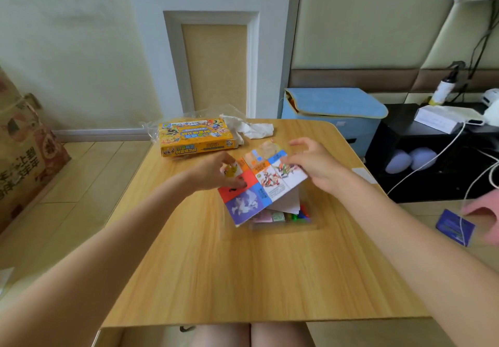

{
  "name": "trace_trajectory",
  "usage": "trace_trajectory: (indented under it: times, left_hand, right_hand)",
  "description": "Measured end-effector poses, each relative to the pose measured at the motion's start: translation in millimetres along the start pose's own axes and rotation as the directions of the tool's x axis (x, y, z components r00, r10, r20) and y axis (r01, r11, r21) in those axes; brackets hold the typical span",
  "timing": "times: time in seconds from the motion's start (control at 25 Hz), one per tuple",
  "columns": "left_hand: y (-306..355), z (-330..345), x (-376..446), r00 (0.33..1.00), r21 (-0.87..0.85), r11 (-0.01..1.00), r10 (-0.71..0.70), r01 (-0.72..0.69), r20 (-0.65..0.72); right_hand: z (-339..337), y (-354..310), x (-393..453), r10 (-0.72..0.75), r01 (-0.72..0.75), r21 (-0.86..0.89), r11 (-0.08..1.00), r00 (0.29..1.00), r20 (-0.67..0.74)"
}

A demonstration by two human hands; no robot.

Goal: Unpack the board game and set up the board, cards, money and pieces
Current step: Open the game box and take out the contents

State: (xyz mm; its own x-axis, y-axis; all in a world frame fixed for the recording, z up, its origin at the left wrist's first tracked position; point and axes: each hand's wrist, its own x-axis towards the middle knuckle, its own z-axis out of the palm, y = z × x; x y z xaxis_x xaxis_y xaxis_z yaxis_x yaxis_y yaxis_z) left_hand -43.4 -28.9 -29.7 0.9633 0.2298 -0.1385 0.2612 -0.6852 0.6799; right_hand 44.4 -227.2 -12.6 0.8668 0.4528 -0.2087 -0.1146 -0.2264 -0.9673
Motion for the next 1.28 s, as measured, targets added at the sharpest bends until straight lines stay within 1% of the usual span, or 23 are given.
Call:
trace_trajectory:
  times: [0.04,0.08,0.12,0.16,0.2,0.24,0.28,0.32,0.36,0.4,0.44,0.52,0.56,0.68,0.72,0.8,1.0,1.2,1.24,1.28]
  left_hand:
    - [-0.9,-6.2,-1.3,0.999,-0.179,0.984,0.004,-0.013,-0.052]
    - [-3.9,-13.0,-2.4,0.998,-0.356,0.934,-0.01,-0.013,-0.063]
    - [-7.4,-18.9,-4.9,0.999,-0.504,0.864,-0.024,0.0,-0.041]
    - [-13.0,-24.0,-6.8,0.999,-0.617,0.787,-0.033,0.012,-0.023]
    - [-19.9,-28.6,-7.4,0.998,-0.696,0.718,-0.052,0.018,-0.028]
    - [-27.3,-32.5,-7.3,0.994,-0.75,0.661,-0.089,0.017,-0.056]
    - [-34.2,-35.2,-7.8,0.986,-0.789,0.614,-0.143,0.019,-0.088]
    - [-40.3,-36.9,-8.8,0.972,-0.816,0.578,-0.209,0.032,-0.11]
    - [-44.7,-37.6,-9.1,0.953,-0.837,0.544,-0.279,0.057,-0.117]
    - [-48.0,-37.3,-8.6,0.934,-0.859,0.506,-0.338,0.08,-0.112]
    - [-49.2,-36.4,-7.1,0.922,-0.878,0.47,-0.373,0.09,-0.106]
    - [-46.8,-33.9,-1.7,0.912,-0.914,0.399,-0.396,0.069,-0.104]
    - [-44.6,-32.9,1.6,0.909,-0.929,0.368,-0.401,0.049,-0.111]
    - [-40.7,-27.5,13.2,0.911,-0.945,0.328,-0.394,0.019,-0.119]
    - [-40.5,-23.6,17.8,0.913,-0.943,0.333,-0.393,0.025,-0.114]
    - [-39.9,-14.2,25.8,0.906,-0.92,0.386,-0.411,0.071,-0.103]
    - [-31.4,4.1,43.4,0.881,-0.828,0.528,-0.463,0.187,-0.096]
    - [-29.5,5.6,58.4,0.886,-0.796,0.561,-0.459,0.228,-0.07]
    - [-29.3,6.0,59.3,0.886,-0.797,0.559,-0.458,0.228,-0.067]
    - [-29.0,7.2,60.0,0.886,-0.803,0.552,-0.459,0.226,-0.066]
  right_hand:
    - [-2.3,-4.0,-0.6,-0.05,0.05,0.081,0.996,0.999,0.009]
    - [-3.9,-6.7,-1.2,-0.109,0.103,0.143,0.984,0.993,0.035]
    - [-5.4,-7.5,-3.1,-0.152,0.139,0.183,0.973,0.986,0.062]
    - [-6.6,-7.2,-6.1,-0.174,0.154,0.189,0.97,0.98,0.095]
    - [-7.7,-4.7,-7.9,-0.181,0.166,0.106,0.98,0.972,0.148]
    - [-7.6,-0.5,-9.9,-0.168,0.199,-0.118,0.973,0.959,0.229]
    - [-5.8,7.4,-10.2,-0.107,0.25,-0.436,0.864,0.939,0.326]
    - [-2.0,17.4,-9.2,-0.004,0.306,-0.703,0.641,0.918,0.396]
    - [4.4,25.7,-9.1,0.085,0.359,-0.843,0.401,0.901,0.424]
    - [12.5,32.5,-9.7,0.128,0.395,-0.884,0.251,0.891,0.435]
    - [21.0,37.4,-9.6,0.135,0.417,-0.886,0.202,0.884,0.447]
    - [27.3,40.3,-4.0,0.084,0.437,-0.872,0.223,0.882,0.463]
    - [23.6,39.7,2.3,0.046,0.421,-0.872,0.248,0.894,0.445]
    - [-5.7,40.3,24.3,-0.011,0.271,-0.909,0.316,0.959,0.282]
    - [-17.4,42.7,33.8,-0.013,0.221,-0.922,0.319,0.973,0.229]
    - [-36.7,44.9,52.3,0.015,0.151,-0.939,0.308,0.986,0.163]
    - [-61.2,35.2,110.2,0.038,0.081,-0.968,0.239,0.995,0.093]
    - [-70.0,30.3,141.1,0.032,-0.019,-0.987,0.162,0.999,-0.014]
    - [-70.1,27.8,140.6,0.016,-0.026,-0.986,0.162,1.0,-0.023]
    - [-68.5,25.0,137.4,-0.033,-0.014,-0.984,0.176,0.999,-0.02]
